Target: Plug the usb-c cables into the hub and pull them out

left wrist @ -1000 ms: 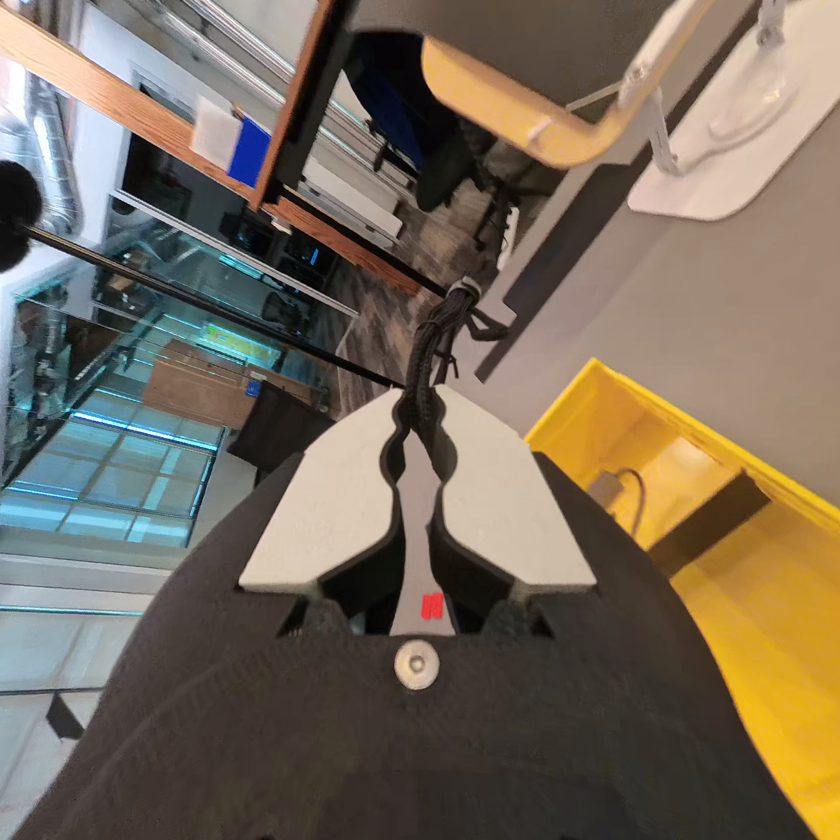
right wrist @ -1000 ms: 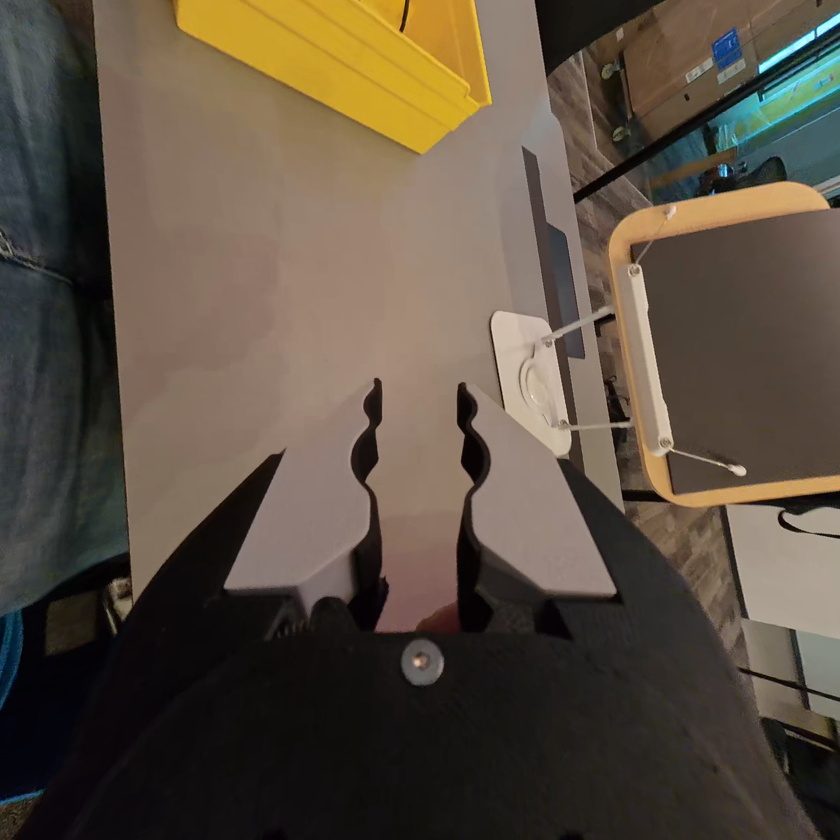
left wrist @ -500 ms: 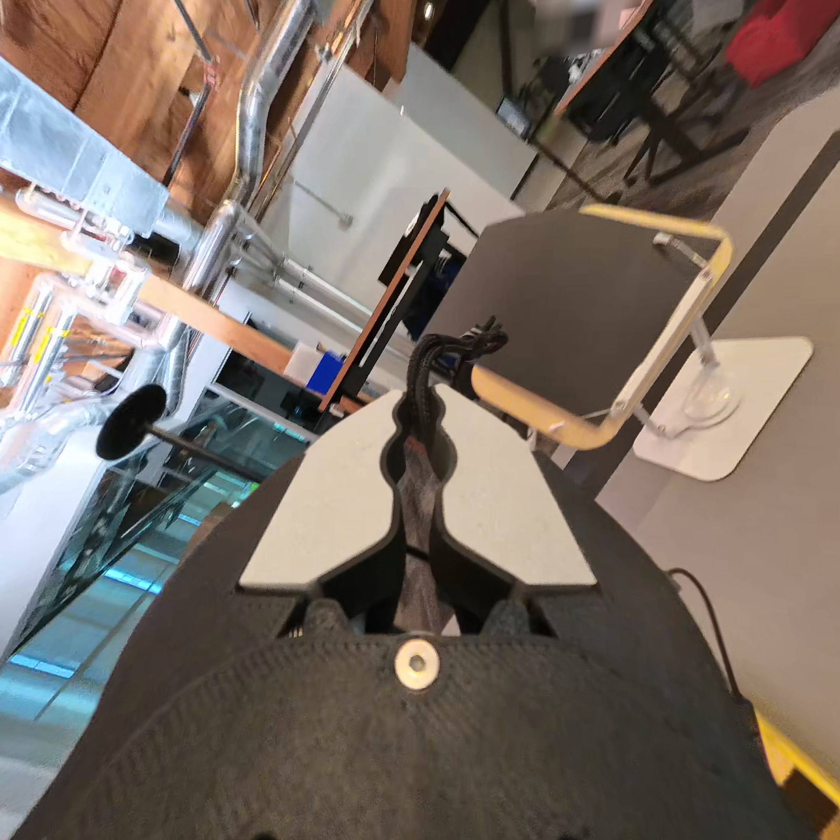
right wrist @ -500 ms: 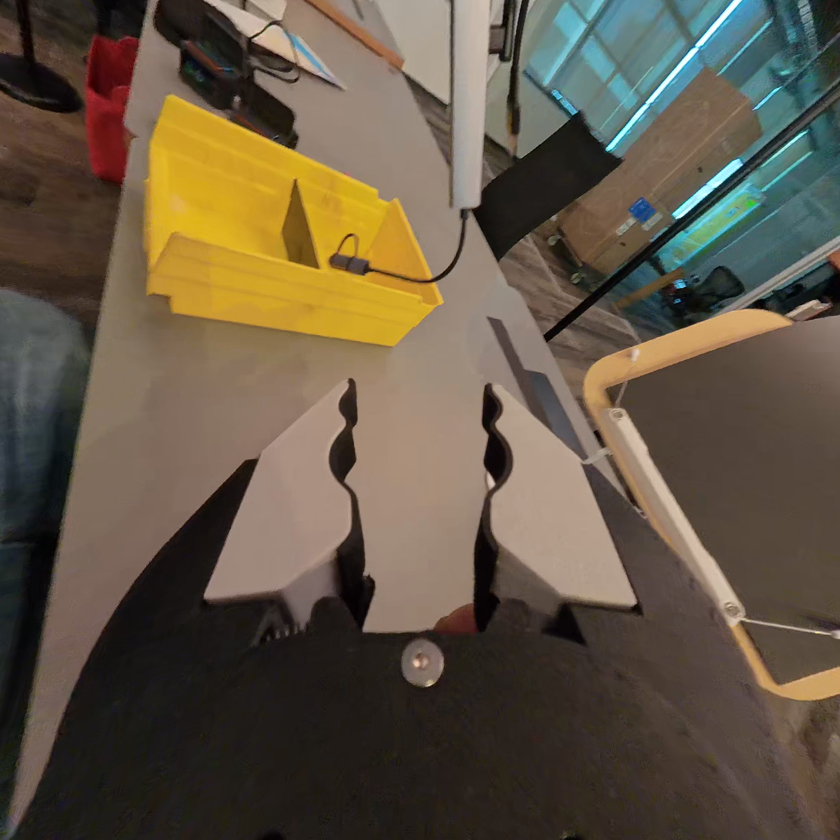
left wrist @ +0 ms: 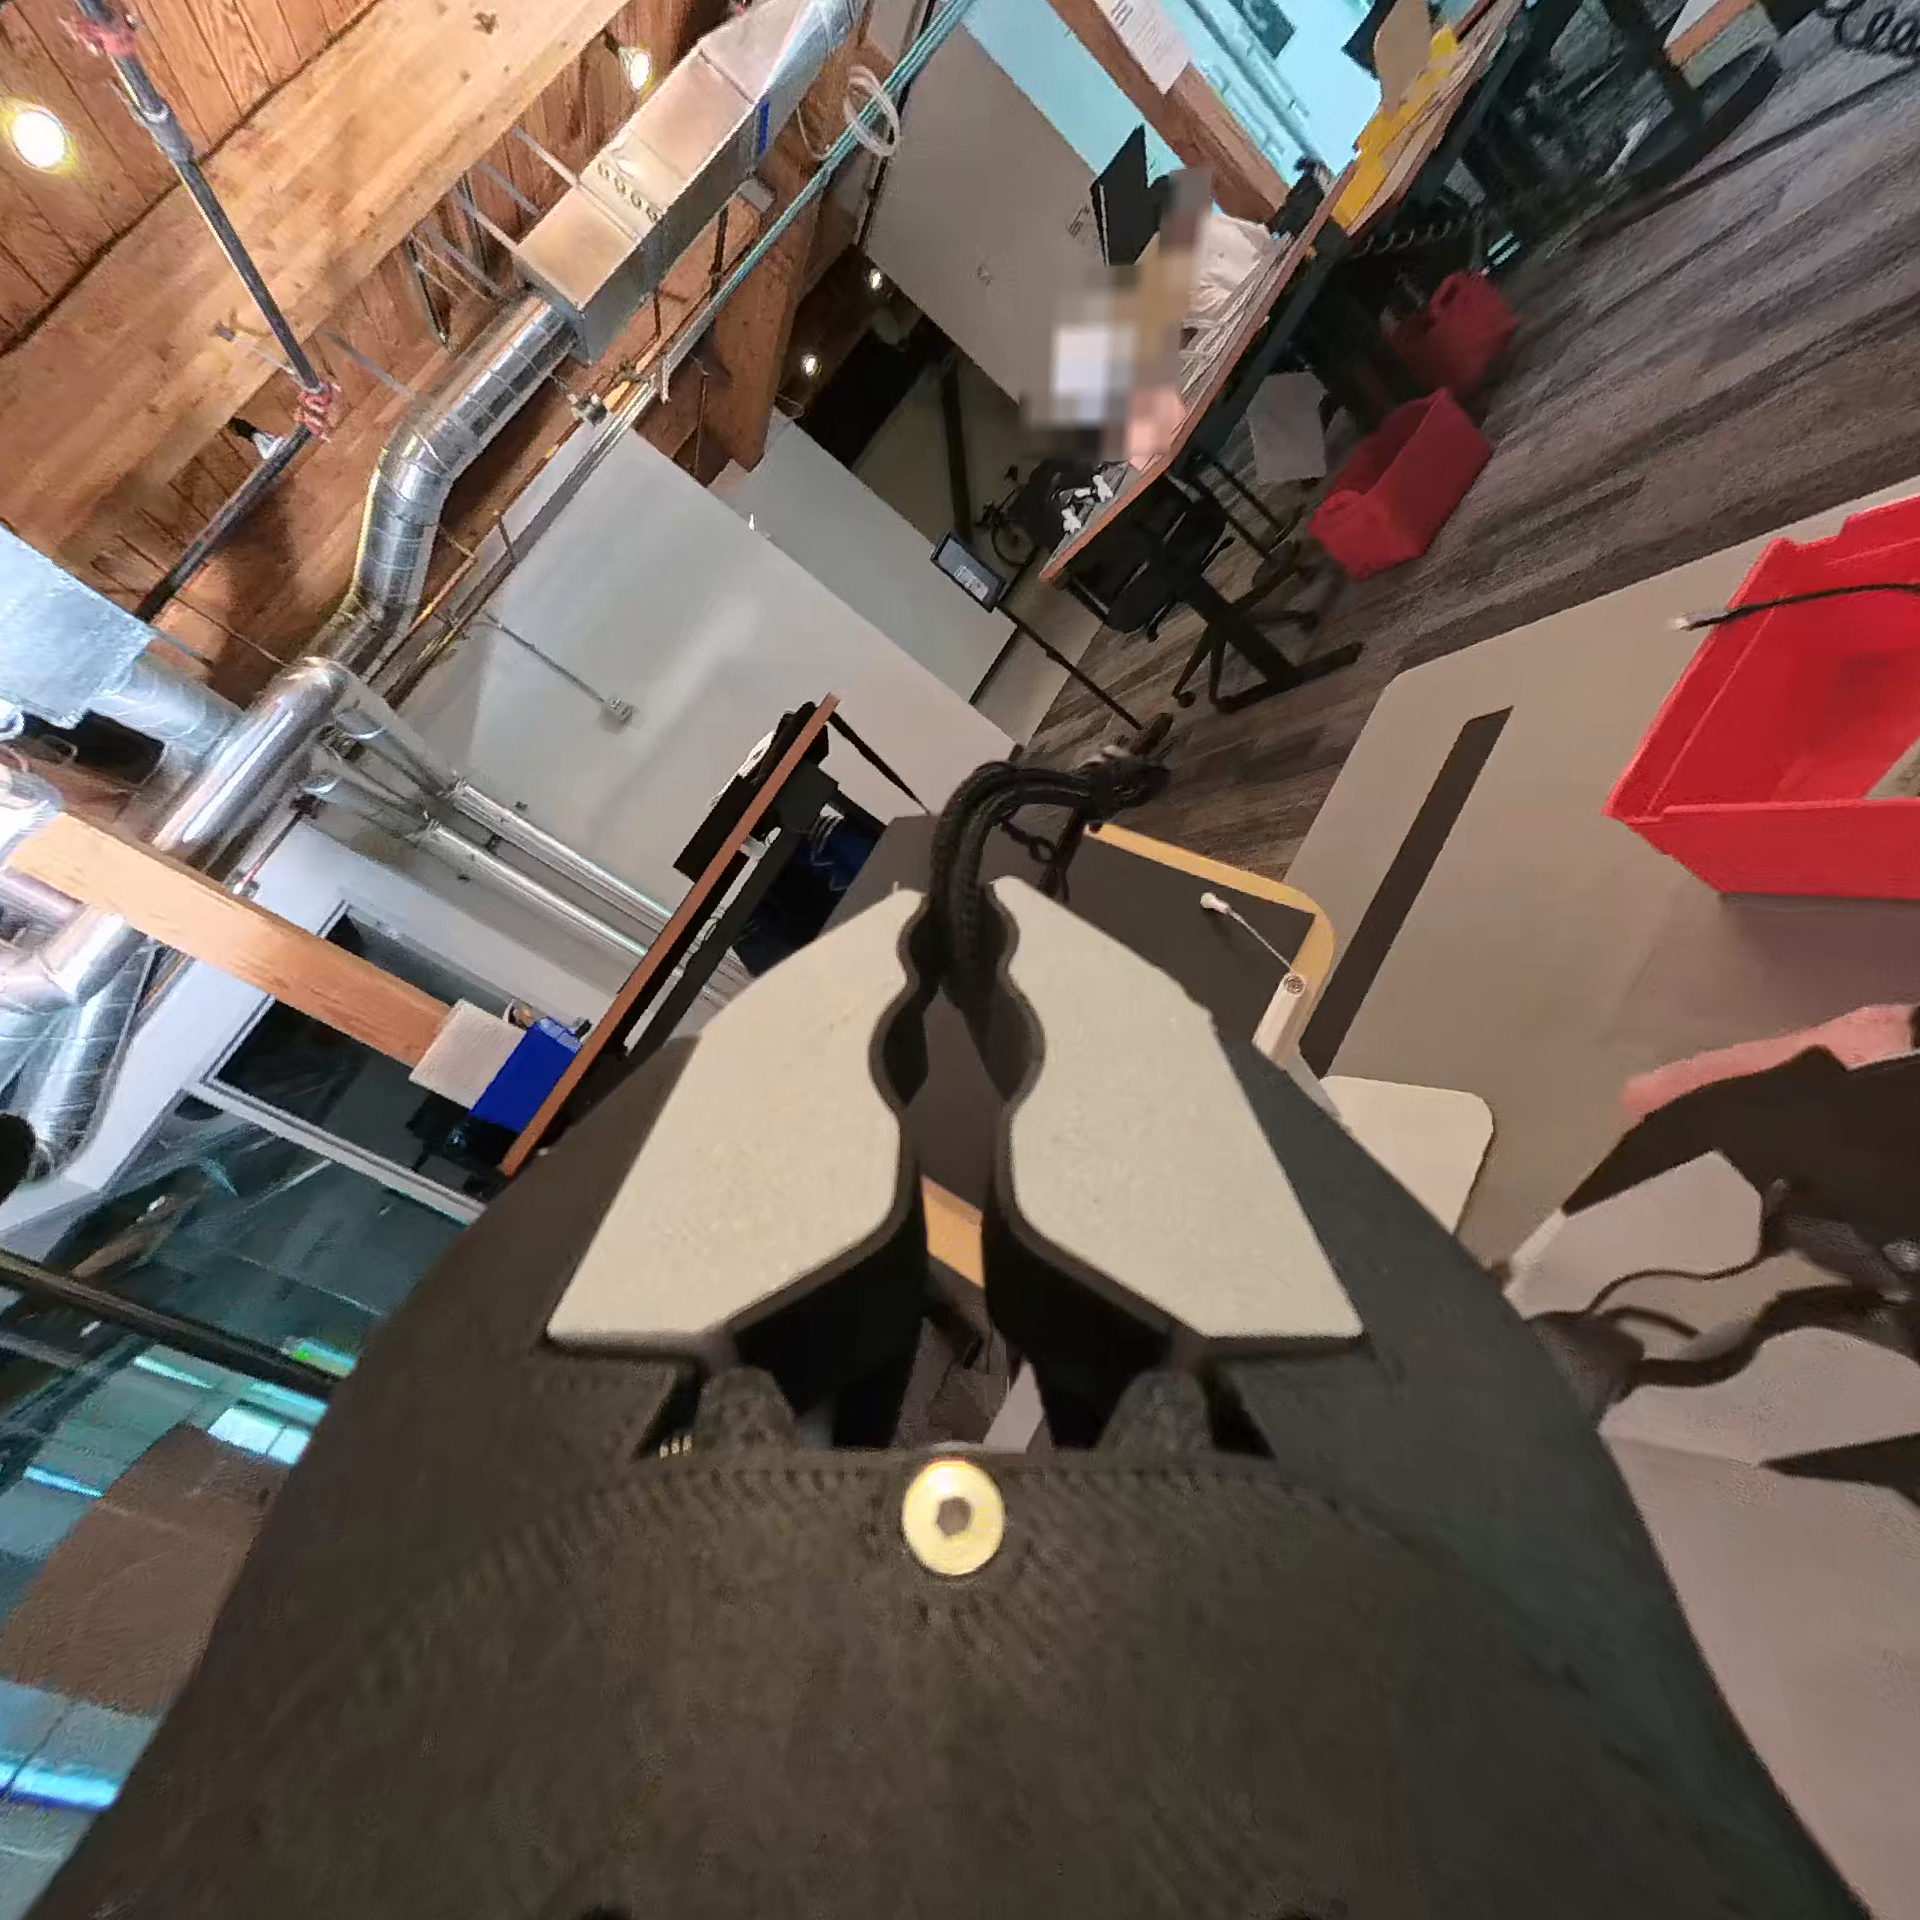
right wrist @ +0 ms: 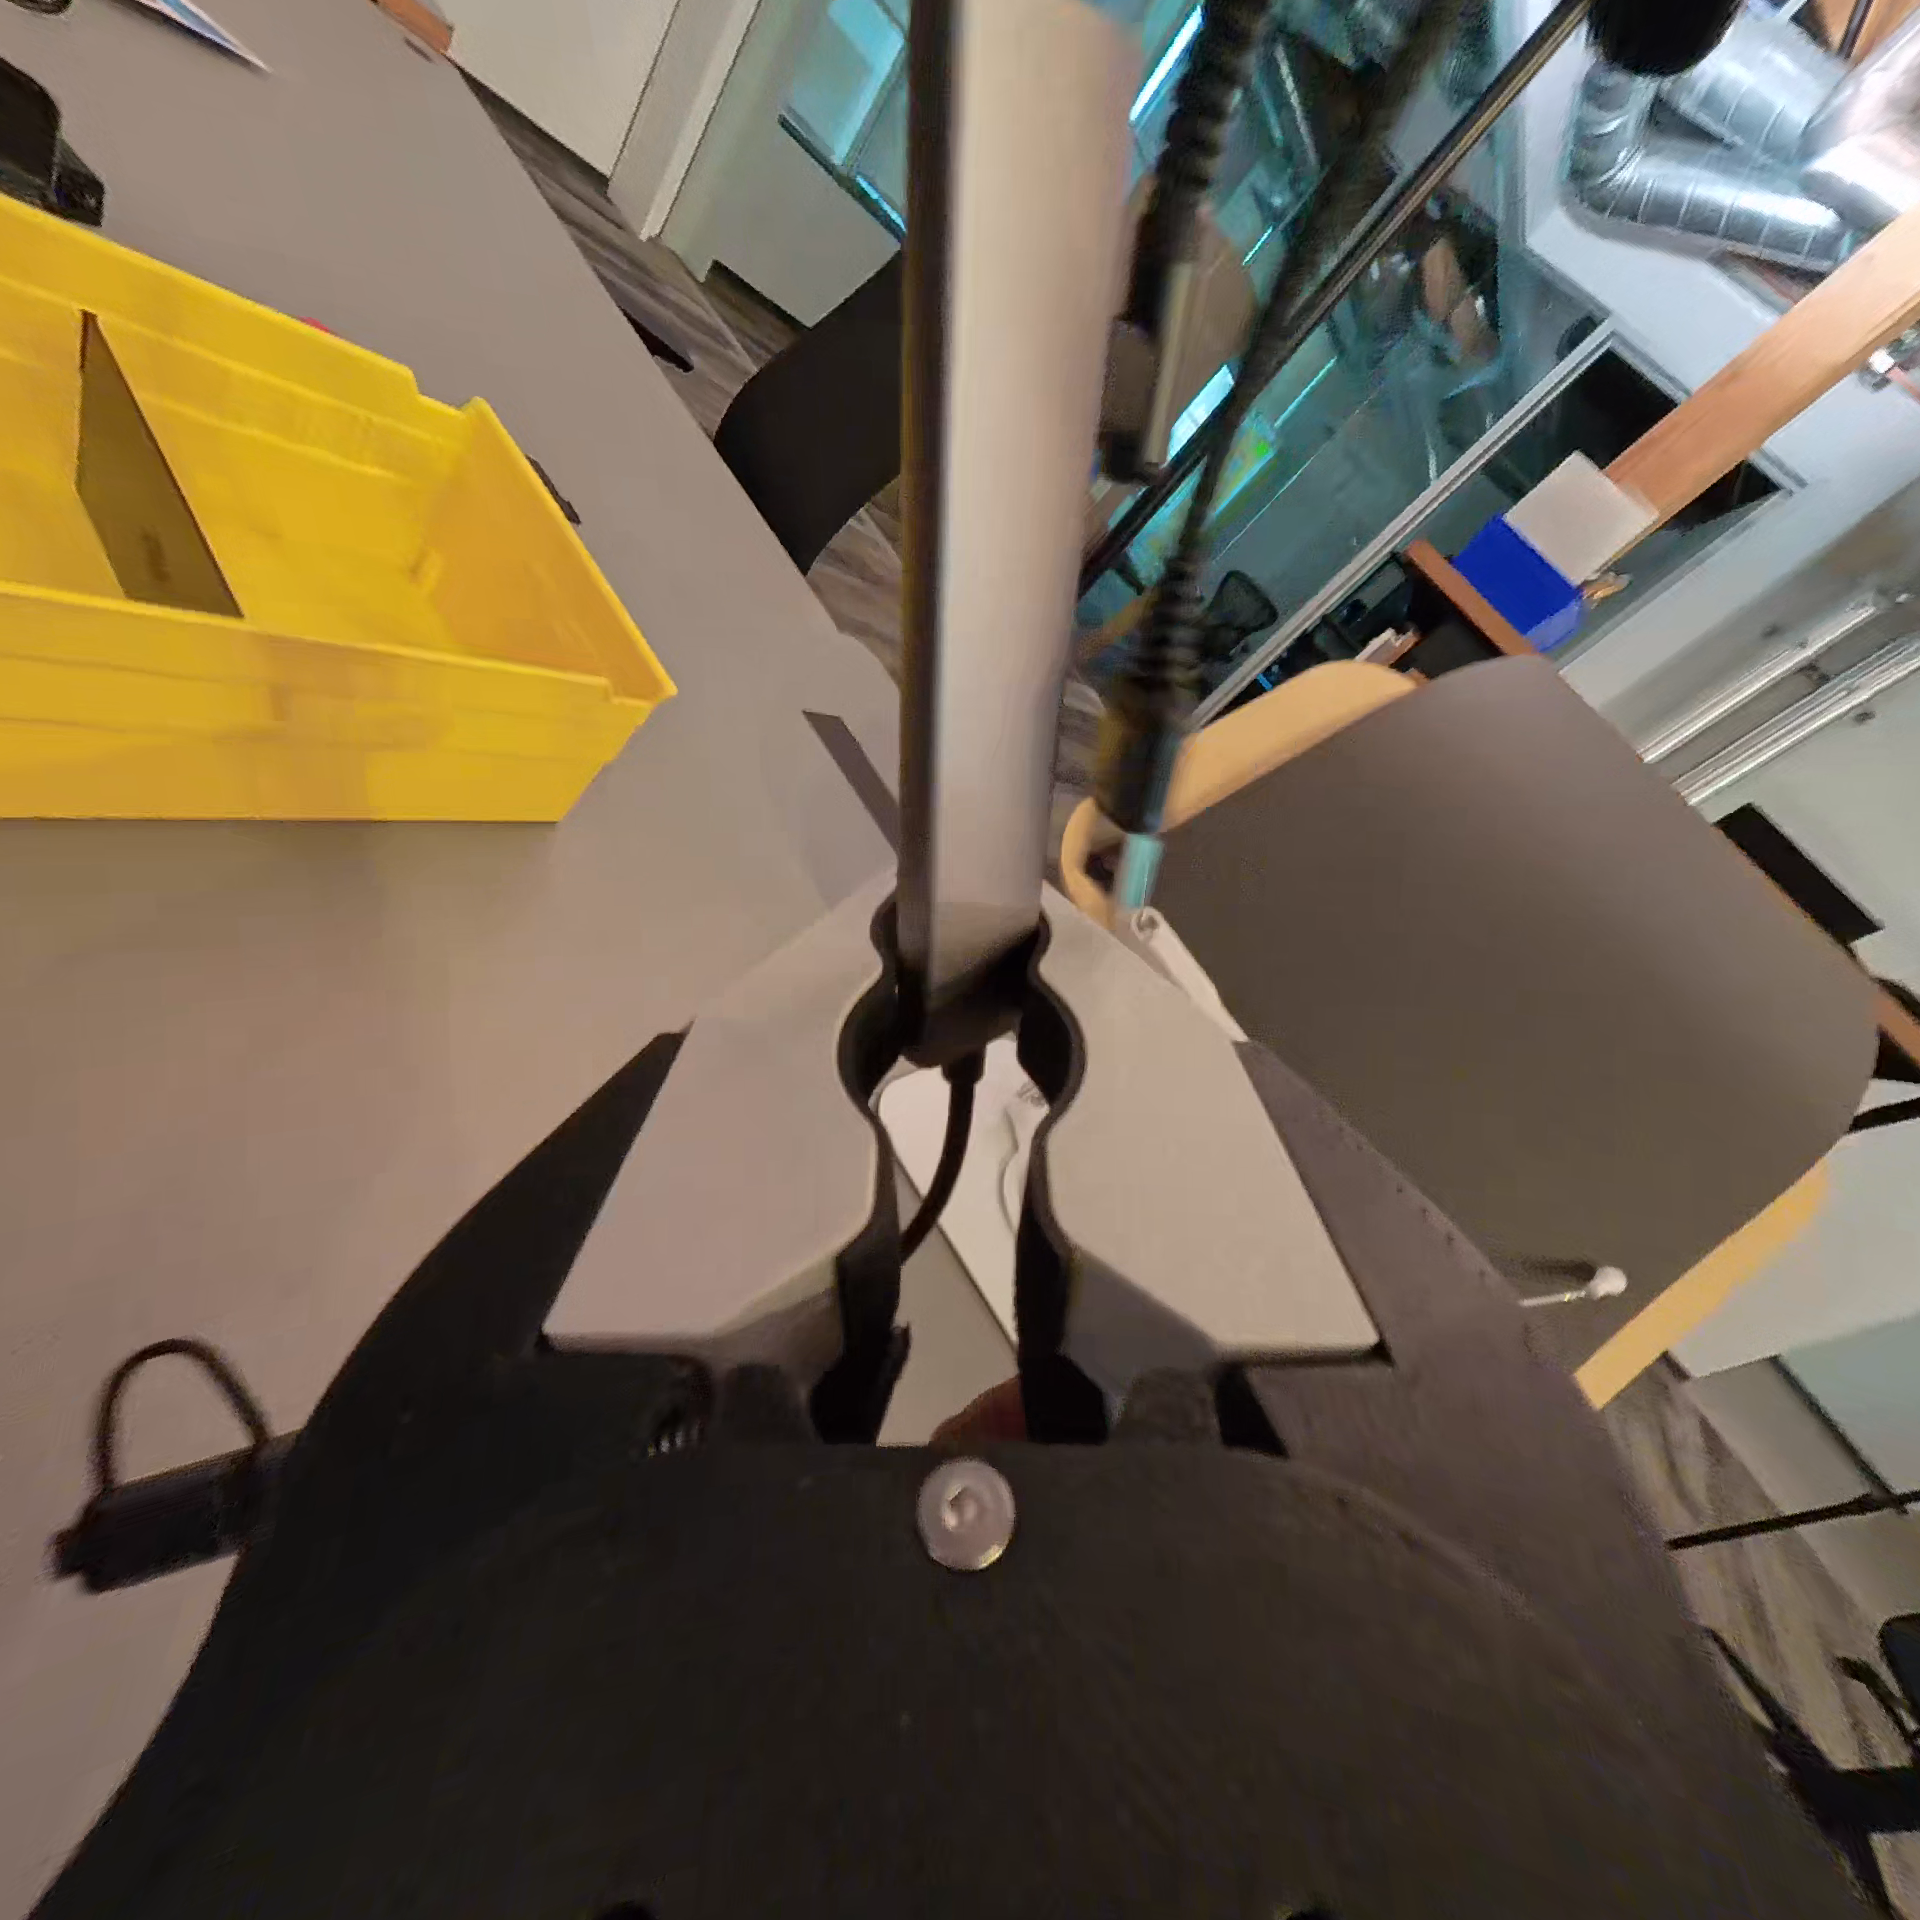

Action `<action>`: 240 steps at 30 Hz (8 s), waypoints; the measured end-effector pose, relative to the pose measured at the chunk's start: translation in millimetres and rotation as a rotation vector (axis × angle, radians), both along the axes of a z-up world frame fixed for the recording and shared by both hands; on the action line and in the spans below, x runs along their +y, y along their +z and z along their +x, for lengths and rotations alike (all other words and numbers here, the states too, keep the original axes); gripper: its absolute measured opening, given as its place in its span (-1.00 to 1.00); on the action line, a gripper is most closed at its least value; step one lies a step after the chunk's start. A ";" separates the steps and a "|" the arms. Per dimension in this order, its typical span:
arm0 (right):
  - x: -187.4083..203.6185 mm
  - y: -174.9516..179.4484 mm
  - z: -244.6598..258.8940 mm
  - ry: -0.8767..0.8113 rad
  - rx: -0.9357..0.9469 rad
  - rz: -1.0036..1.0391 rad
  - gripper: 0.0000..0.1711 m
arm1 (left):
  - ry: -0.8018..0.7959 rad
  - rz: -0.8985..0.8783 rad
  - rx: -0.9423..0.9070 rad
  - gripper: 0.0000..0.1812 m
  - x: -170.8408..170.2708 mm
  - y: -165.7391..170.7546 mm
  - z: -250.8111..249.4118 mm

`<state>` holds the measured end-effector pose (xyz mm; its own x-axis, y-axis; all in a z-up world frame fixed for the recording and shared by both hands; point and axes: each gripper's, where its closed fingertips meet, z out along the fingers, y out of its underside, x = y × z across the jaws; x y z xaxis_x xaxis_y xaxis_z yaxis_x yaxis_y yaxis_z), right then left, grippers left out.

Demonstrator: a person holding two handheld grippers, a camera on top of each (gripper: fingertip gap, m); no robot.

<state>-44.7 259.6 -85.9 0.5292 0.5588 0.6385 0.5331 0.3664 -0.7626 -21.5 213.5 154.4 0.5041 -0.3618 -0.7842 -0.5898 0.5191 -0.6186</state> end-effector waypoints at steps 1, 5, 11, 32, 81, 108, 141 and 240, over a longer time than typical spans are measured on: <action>-0.1 -3.4 6.2 -0.003 0.002 -0.017 -0.84 | 0.019 -0.008 0.000 -0.93 5.6 -7.0 -2.5; -0.7 -25.8 32.4 -0.040 -0.072 -0.051 -0.85 | 0.158 -0.105 0.059 -0.93 44.3 -67.0 -21.9; -10.5 -79.1 49.8 -0.054 -0.266 -0.083 -0.92 | 0.289 -0.368 0.236 -0.93 91.0 -206.4 -36.9; -16.1 -154.8 46.4 -0.064 -0.286 -0.369 -0.95 | -0.026 -0.752 0.314 -0.19 48.4 -279.8 -34.0; -12.7 -6.8 59.3 0.405 0.697 -0.414 -0.87 | -0.183 -0.018 0.225 -0.91 -20.5 -226.5 -40.4; -72.1 -3.3 -1.2 0.402 -0.013 -0.026 -0.97 | -0.480 -0.261 0.048 -0.87 -54.1 -223.4 -6.7; -92.3 -3.3 9.9 0.347 -0.263 0.212 -0.94 | -0.201 0.042 0.412 -0.90 -37.2 -249.0 -7.2; -70.6 -54.1 24.2 0.074 -0.496 0.144 -0.94 | -0.006 -0.047 0.561 -0.88 -22.7 -299.1 4.7</action>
